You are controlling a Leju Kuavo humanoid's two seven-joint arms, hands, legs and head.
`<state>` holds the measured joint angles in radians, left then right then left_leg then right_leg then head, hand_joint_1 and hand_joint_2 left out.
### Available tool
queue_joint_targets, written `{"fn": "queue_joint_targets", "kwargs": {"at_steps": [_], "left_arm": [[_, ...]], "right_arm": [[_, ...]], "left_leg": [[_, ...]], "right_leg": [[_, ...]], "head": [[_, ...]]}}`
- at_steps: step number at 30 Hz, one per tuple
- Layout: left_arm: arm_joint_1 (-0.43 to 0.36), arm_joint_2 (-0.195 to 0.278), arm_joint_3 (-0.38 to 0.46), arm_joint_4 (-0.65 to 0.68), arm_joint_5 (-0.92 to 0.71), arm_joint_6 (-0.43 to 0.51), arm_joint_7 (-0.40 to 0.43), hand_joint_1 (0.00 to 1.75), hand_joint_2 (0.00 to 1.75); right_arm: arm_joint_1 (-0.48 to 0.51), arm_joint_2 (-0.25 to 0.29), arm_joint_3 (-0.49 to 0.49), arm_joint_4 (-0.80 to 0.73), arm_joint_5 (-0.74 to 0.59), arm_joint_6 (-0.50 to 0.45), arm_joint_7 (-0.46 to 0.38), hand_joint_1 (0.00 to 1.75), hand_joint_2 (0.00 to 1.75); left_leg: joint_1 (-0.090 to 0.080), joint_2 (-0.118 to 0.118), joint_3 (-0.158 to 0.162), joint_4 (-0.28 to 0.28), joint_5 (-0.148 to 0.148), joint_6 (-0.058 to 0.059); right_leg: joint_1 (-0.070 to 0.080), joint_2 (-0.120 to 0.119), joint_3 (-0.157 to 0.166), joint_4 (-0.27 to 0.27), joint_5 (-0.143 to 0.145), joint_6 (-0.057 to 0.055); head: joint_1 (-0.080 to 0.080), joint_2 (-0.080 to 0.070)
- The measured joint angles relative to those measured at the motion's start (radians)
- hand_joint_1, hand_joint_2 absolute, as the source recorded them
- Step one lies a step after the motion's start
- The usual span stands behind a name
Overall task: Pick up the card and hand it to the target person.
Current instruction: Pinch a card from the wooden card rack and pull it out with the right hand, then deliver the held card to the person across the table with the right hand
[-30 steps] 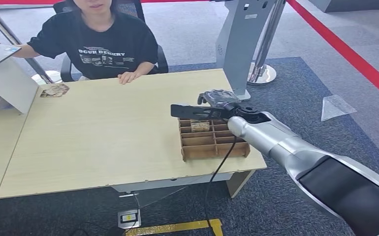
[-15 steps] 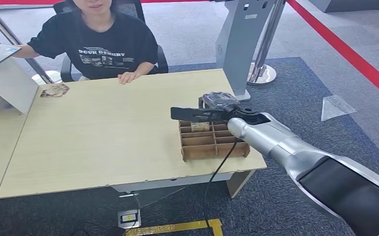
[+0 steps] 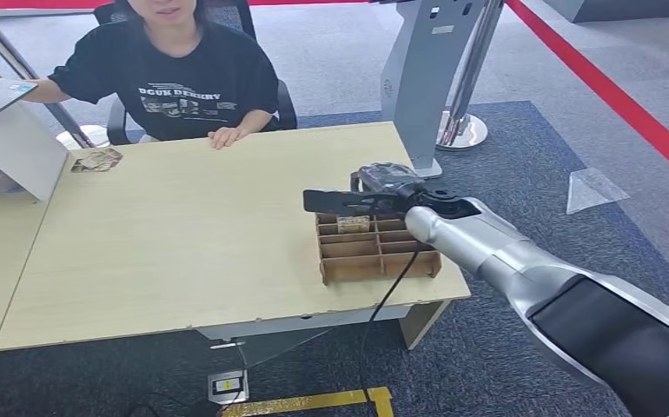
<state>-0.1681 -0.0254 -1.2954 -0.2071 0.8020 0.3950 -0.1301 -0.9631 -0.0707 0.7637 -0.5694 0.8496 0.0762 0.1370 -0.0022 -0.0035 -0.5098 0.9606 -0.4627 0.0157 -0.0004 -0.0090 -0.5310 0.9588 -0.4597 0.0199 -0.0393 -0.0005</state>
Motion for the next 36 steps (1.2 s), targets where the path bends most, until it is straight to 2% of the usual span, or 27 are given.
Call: {"fn": "queue_joint_targets", "kwargs": {"at_steps": [7, 12, 18, 23, 27, 30, 33, 36], "left_arm": [[-0.008, 0.0, 0.0, 0.0, -0.006, -0.01, 0.0, 0.0, 1.75], [-0.011, 0.001, 0.0, 0.0, -0.009, -0.015, 0.0, 0.0, 1.75], [-0.01, 0.004, 0.0, 0.0, -0.008, -0.018, 0.0, 0.0, 1.75], [-0.008, 0.007, 0.0, 0.0, 0.003, -0.018, -0.004, 0.0, 1.75], [-0.006, 0.008, 0.0, 0.0, 0.004, -0.017, -0.006, 0.0, 1.75], [-0.004, 0.009, 0.0, 0.0, 0.004, -0.017, -0.006, 0.0, 1.75], [-0.003, 0.008, 0.0, 0.0, 0.003, -0.011, -0.006, 0.0, 1.75], [-0.003, 0.006, 0.0, 0.0, 0.003, 0.0, -0.006, 0.0, 1.75]], "right_arm": [[-0.041, -0.018, 0.008, -0.012, -0.036, 0.114, -0.127, 1.75, 1.75], [-0.098, -0.038, 0.019, -0.038, -0.097, 0.202, -0.179, 1.75, 1.75], [-0.198, -0.073, 0.025, -0.103, -0.218, 0.336, -0.168, 1.75, 1.75], [-0.269, -0.099, 0.027, -0.161, -0.268, 0.344, -0.137, 1.75, 1.75], [-0.295, -0.114, 0.032, -0.193, -0.283, 0.303, -0.119, 1.75, 1.75], [-0.298, -0.12, 0.037, -0.206, -0.299, 0.212, -0.103, 1.75, 1.75], [-0.289, -0.121, 0.04, -0.207, -0.297, 0.067, -0.075, 1.75, 1.75], [-0.26, -0.114, 0.041, -0.2, -0.246, -0.153, -0.022, 1.75, 1.75]], "left_leg": [[0.0, 0.0, 0.0, 0.0, 0.0, 0.0], [0.0, 0.0, -0.001, 0.0, 0.0, 0.0], [0.0, 0.0, -0.001, 0.001, 0.001, 0.0], [0.0, 0.0, -0.001, 0.001, 0.001, 0.0], [0.0, 0.0, -0.001, 0.001, 0.001, 0.0], [0.0, 0.0, -0.001, 0.001, 0.001, 0.0], [0.0, 0.0, -0.001, 0.001, 0.001, 0.0], [0.0, 0.0, -0.001, 0.0, 0.001, 0.0]], "right_leg": [[0.0, 0.0, 0.0, 0.0, 0.001, 0.0], [0.0, 0.0, 0.0, 0.0, 0.001, 0.0], [0.0, 0.0, -0.001, 0.0, 0.001, 0.0], [0.0, 0.0, -0.001, 0.0, 0.001, 0.0], [0.0, 0.0, -0.001, 0.0, 0.001, 0.0], [0.0, 0.0, -0.001, 0.0, 0.001, 0.0], [0.0, 0.0, 0.0, 0.0, 0.001, 0.0], [0.0, -0.001, 0.0, 0.0, 0.001, 0.0]], "head": [[0.0, 0.0], [0.0, 0.0], [0.0, 0.0], [0.0, 0.0], [0.0, 0.0], [0.0, 0.0], [0.0, 0.0], [0.0, 0.0]]}}
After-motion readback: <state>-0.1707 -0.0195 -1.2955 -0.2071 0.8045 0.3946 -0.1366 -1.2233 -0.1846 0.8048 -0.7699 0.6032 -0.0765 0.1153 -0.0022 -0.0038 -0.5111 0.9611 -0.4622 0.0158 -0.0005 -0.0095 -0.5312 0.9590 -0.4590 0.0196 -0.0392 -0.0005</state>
